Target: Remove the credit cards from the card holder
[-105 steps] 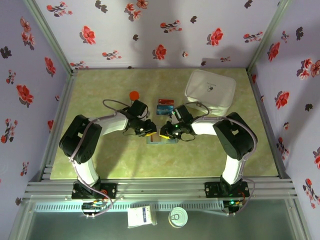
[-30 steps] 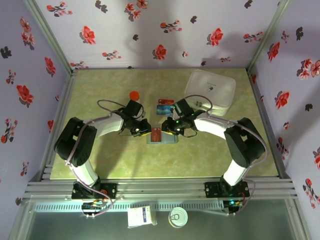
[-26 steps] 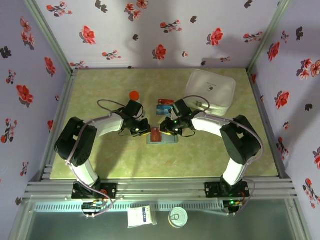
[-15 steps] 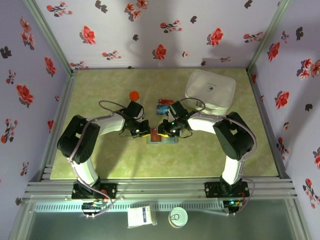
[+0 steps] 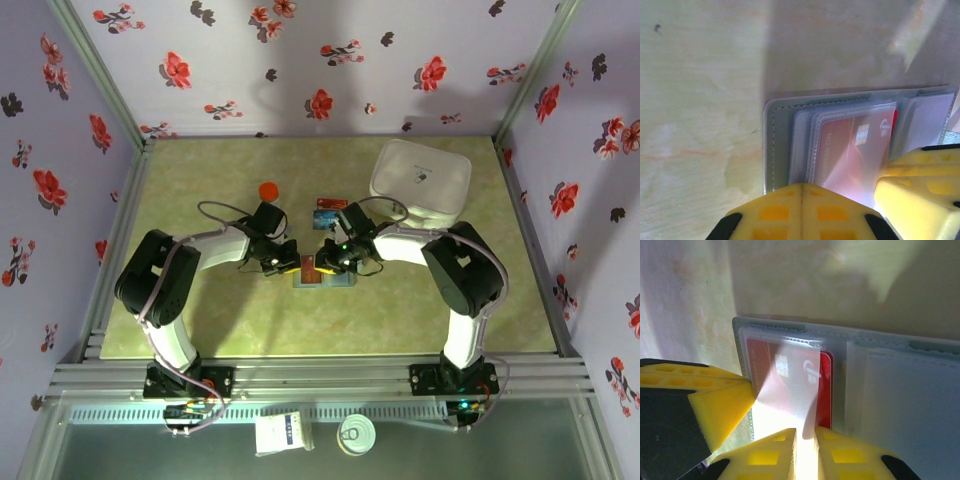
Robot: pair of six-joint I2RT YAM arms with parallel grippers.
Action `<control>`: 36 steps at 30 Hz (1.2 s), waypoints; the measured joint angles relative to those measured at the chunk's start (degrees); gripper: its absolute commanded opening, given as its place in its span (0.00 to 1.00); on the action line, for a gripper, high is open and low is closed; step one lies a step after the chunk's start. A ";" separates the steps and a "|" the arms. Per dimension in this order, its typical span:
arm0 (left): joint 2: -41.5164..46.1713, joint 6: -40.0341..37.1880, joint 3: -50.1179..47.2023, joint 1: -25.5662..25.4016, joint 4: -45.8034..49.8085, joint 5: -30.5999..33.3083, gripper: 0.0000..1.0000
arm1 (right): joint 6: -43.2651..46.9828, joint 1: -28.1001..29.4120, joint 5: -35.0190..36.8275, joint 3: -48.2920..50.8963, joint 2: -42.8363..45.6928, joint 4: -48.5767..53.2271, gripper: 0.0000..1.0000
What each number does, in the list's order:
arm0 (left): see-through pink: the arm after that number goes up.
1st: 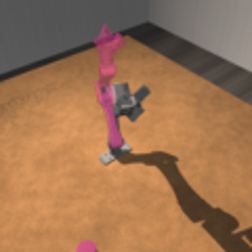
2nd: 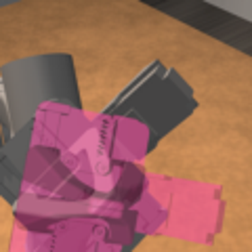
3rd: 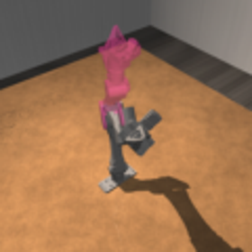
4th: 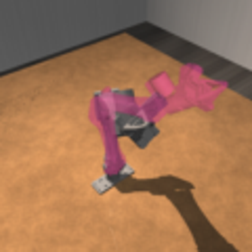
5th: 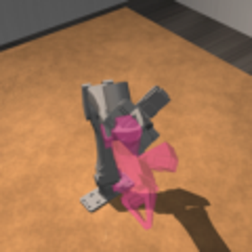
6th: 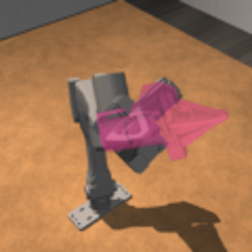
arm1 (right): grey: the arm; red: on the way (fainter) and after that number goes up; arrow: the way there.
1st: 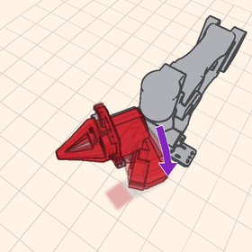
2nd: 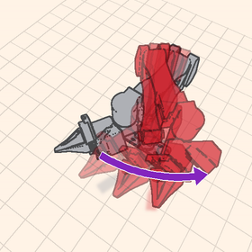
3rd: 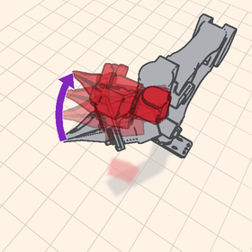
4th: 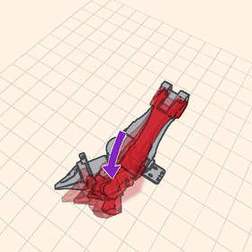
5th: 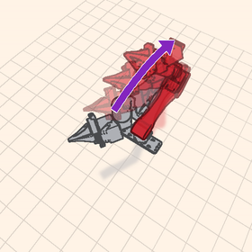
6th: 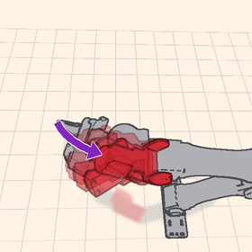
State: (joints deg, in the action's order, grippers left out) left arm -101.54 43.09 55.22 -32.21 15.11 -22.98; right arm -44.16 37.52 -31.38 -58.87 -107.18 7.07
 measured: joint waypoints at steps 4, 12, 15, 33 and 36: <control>0.00 -0.02 0.00 0.00 0.00 0.00 0.01 | 0.00 0.00 -0.39 -0.31 -0.55 -0.04 0.19; 0.00 -0.02 0.00 0.04 0.00 0.00 0.02 | 0.24 0.63 1.07 -1.51 -0.63 1.75 0.26; 0.00 -0.02 0.00 0.04 0.02 0.00 0.02 | 0.74 1.05 3.50 -2.80 -0.61 4.26 0.26; 0.44 -0.20 0.28 0.09 1.25 0.09 0.02 | 2.19 1.55 9.22 -3.87 2.86 10.36 0.27; 1.16 -0.20 1.01 0.02 2.80 0.28 0.02 | 2.16 1.53 9.31 -3.87 4.17 10.34 0.27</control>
State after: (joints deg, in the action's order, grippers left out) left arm -100.38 42.89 56.23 -32.18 17.91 -22.70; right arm -42.00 39.05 -22.06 -62.74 -103.00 17.41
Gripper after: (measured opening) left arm 0.044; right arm 0.269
